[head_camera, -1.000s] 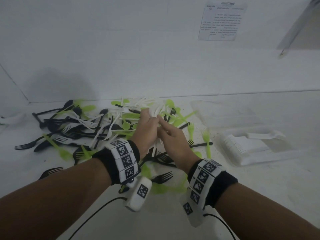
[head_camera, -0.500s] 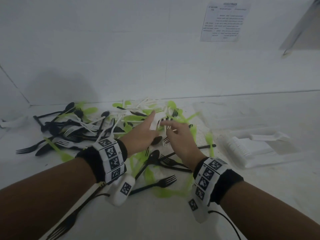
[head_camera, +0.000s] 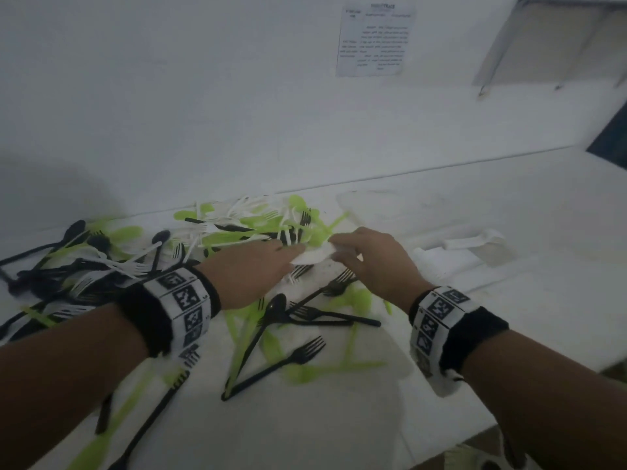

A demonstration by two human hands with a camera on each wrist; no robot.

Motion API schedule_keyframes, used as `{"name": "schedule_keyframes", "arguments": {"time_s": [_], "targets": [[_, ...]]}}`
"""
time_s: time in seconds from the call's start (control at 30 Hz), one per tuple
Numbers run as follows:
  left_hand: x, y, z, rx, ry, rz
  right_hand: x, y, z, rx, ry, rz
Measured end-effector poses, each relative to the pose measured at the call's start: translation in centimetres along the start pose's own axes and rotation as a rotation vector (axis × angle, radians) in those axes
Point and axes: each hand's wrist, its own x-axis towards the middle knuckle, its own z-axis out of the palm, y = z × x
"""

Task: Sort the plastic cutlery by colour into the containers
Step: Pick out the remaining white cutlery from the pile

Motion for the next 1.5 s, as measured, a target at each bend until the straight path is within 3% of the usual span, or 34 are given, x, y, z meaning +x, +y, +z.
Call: {"name": "schedule_keyframes", "arguments": {"time_s": [0.23,0.5,0.67,0.87,1.17,1.5], "targets": [[6.3,3.9,-0.5,-0.122,0.026,0.089,-2.6,4.5,-3.8,-0.012,0.097,0.084],[15.7,13.7,-0.8,-0.214,0.019,0.079,-5.1,16.5,-7.9,-0.018,0.172,0.116],[22.3,20.0,0.3,-0.246,0.032,0.054,-6.2,25.0,-12.3,-0.042,0.099,0.161],[28.9,25.5,0.3,0.021,0.049,-0.001,-5.6,32.1,-16.7,-0.175,-0.101,0.185],[32.9,26.4,0.1,0.006,-0.269,-0.121,-2.9,34.2,-17.3,-0.329,-0.290,0.064],[35.1,28.2,-0.8,0.103,-0.255,-0.114,-0.7,34.6,-15.6,-0.546,-0.319,0.114]]}}
